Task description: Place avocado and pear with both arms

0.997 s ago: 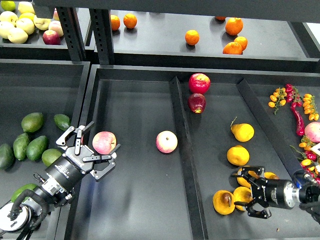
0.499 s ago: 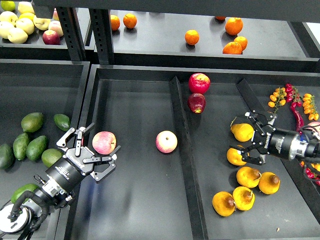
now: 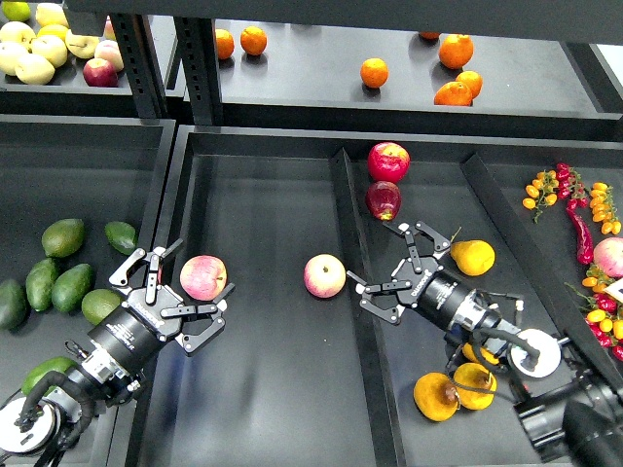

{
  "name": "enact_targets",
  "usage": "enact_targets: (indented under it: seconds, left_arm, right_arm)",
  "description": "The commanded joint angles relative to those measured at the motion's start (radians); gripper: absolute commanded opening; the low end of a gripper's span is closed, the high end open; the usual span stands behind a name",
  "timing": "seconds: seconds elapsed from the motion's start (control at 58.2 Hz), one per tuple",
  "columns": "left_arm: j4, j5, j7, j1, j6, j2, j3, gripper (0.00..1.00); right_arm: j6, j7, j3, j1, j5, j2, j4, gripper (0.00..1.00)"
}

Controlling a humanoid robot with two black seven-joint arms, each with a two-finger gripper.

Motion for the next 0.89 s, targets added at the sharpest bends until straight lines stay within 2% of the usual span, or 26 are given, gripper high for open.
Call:
enact_targets:
  seconds: [0.0,0.602,0.756,0.877]
  left_arm:
    - [0.000,-0.005,0.000,-0.001,0.000,0.000,0.000,1.00]
    - [0.001,-0.020,0.000,-0.015,0.000,0.000,0.000,1.00]
    - [0.032,-0.020,0.000,-0.087,0.000,0.000,-0.006,1.00]
    - [0.112,-0.022,0.000,-0.175,0.000,0.000,-0.006,1.00]
  right_arm:
    - [0.000,0.000,0.024,-0.063,0.047,0.022,0.006,0.99]
    - [0.000,0.000,-0.002,-0.184,0.286,0.022,0.061,0.99]
    - [0.000,0.000,-0.033,-0.183,0.286,0.022,0.075,0.99]
    - [0.000,0.000,-0.037,-0.164,0.285,0.022,0.076,0.99]
